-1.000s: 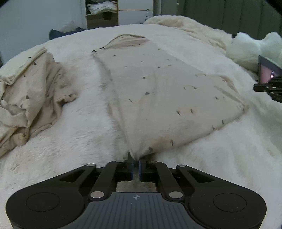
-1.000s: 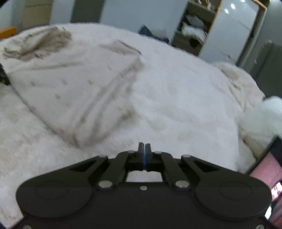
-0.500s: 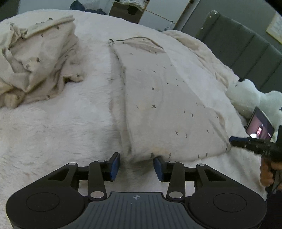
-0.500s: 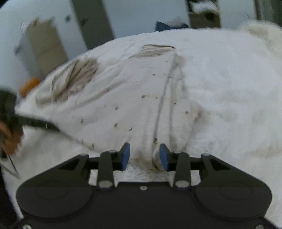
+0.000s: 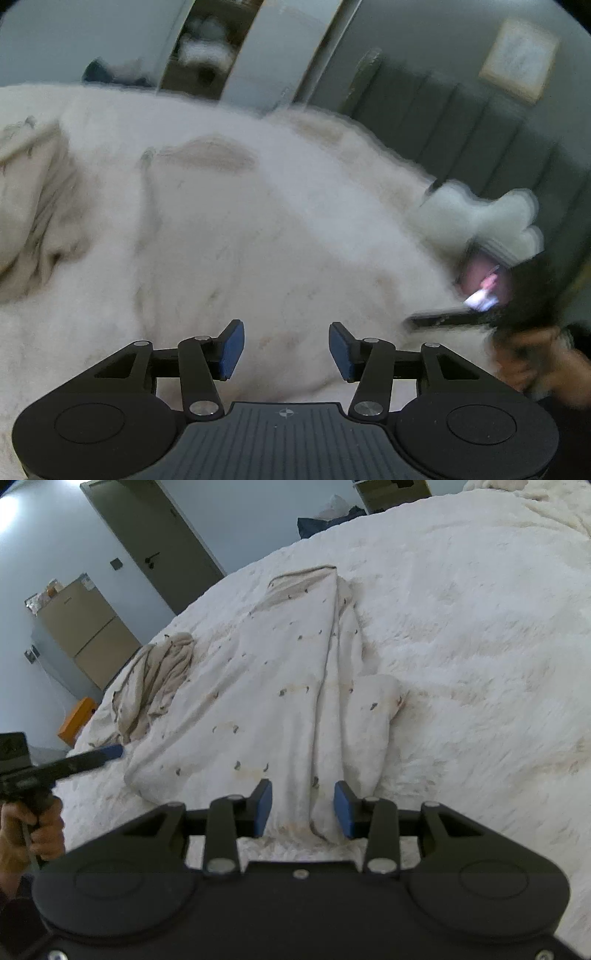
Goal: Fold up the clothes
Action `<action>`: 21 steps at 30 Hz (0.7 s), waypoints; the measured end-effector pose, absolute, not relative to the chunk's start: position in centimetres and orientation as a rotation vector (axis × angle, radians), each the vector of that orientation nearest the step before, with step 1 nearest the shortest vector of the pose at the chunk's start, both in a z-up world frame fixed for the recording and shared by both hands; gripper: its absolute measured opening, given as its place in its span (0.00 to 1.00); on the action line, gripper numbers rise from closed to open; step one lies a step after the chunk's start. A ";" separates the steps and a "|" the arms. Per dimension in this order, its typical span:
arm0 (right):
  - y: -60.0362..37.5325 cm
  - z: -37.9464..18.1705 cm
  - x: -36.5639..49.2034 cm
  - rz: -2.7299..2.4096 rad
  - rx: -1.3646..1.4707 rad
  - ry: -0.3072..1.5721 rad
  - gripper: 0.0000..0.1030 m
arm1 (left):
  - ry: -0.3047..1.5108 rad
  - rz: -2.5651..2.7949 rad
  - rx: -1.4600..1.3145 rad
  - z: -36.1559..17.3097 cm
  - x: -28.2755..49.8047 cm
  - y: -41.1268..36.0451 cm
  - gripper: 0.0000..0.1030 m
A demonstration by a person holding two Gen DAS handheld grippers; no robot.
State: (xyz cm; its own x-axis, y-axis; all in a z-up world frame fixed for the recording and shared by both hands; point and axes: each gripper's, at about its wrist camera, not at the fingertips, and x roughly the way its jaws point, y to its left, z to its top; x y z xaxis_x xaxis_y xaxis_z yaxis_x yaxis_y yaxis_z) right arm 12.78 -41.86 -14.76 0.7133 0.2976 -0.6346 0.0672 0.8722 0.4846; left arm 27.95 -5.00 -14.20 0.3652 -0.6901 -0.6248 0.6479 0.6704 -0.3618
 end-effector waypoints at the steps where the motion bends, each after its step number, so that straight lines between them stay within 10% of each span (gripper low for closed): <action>1: -41.9 -14.8 12.7 0.132 0.510 0.775 0.36 | 0.931 -0.775 -0.053 -15.7 29.0 -5.0 0.43; 21: -46.8 -18.6 13.4 0.224 1.031 0.770 0.36 | 0.952 -0.881 -0.210 -18.5 29.7 -9.9 0.46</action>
State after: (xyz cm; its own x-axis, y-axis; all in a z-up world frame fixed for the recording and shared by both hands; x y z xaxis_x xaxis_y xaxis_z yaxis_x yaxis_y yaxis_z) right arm 13.39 -46.76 -18.61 0.7214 0.5094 -0.4691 0.1780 0.5182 0.8365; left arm 29.68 -9.91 -18.47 0.2726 -0.7348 -0.6211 0.5622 0.6455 -0.5169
